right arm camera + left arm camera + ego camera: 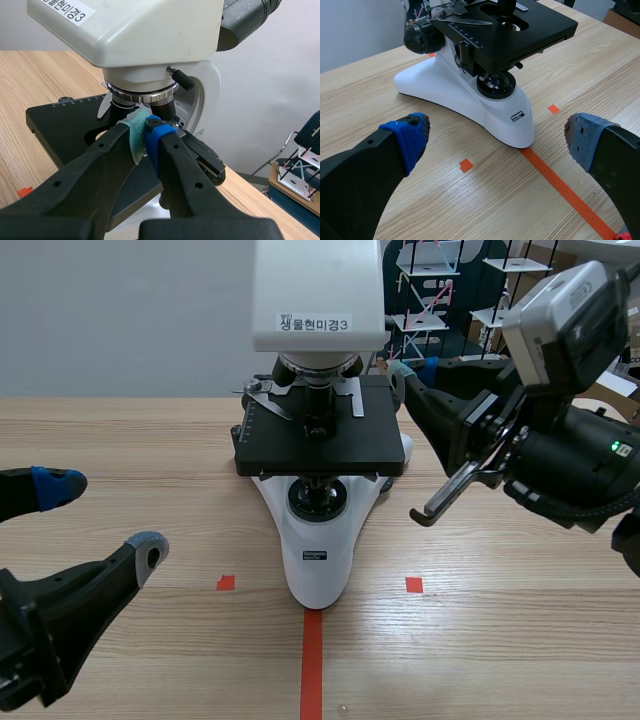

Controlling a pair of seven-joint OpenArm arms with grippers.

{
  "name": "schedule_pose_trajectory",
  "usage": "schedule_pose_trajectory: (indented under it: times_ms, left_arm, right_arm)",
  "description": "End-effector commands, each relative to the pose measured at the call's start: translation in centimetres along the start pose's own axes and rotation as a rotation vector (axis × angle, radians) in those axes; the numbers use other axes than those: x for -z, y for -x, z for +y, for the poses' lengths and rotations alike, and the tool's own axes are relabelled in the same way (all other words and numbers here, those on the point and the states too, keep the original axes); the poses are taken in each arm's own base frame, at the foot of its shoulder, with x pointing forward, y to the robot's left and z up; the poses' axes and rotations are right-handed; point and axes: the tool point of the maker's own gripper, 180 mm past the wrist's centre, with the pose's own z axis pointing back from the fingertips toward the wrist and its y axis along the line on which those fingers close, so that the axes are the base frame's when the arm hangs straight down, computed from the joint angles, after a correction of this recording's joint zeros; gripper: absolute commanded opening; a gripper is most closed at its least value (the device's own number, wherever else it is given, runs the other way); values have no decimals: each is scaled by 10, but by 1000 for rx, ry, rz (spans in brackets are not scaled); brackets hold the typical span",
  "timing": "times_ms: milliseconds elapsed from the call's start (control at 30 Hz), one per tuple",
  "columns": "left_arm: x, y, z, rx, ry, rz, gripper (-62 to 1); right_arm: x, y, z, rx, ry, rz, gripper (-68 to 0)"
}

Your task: Return to the home posture

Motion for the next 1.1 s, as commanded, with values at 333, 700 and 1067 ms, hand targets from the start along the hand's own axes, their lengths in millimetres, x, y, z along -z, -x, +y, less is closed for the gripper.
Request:
schedule_pose_trajectory:
  times_ms: [333,700,1067]
  left_arm:
    - [1,-9,-5,-8,10,-34,-39]
    - [1,-9,-5,-6,10,-33,-39]
    - [1,-9,-5,-6,10,-33,-39]
  right_arm:
    - [2,-8,-3,-8,6,-29,-659]
    - [-32,9,-15,7,89,59,-523]
    - [-76,13,-20,49,171,140,-95]
